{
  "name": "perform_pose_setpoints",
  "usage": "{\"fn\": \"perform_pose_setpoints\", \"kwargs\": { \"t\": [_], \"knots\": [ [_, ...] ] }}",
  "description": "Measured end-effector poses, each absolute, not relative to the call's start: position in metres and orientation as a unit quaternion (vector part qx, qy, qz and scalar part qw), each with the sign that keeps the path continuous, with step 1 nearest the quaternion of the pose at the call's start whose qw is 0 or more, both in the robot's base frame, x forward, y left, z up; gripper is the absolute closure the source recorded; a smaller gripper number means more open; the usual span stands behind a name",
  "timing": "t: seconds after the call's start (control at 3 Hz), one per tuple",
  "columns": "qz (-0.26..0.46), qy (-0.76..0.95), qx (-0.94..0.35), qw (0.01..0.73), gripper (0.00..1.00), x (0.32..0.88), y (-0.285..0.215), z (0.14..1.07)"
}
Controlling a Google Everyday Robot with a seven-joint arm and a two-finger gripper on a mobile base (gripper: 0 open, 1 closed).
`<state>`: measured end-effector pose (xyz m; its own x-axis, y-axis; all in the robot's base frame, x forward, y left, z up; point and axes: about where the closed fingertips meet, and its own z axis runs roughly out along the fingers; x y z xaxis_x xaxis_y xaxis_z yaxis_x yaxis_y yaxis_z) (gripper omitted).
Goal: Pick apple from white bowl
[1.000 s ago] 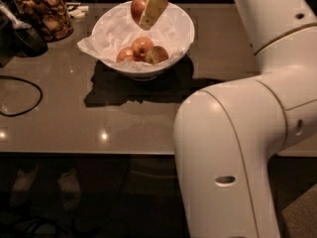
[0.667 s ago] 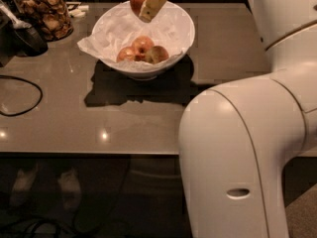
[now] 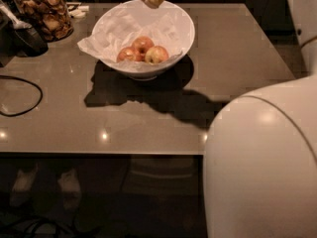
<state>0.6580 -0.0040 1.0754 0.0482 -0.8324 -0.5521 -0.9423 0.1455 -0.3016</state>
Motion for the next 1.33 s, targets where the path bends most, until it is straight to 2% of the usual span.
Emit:
{"fn": "perform_pose_setpoints", "kwargs": {
  "t": [0.67, 1.33],
  "knots": [
    [0.070, 0.675, -0.654, 0.335, 1.00, 0.643, -0.008, 1.092],
    [0.069, 0.701, -0.637, 0.312, 1.00, 0.620, -0.013, 1.084]
  ]
}}
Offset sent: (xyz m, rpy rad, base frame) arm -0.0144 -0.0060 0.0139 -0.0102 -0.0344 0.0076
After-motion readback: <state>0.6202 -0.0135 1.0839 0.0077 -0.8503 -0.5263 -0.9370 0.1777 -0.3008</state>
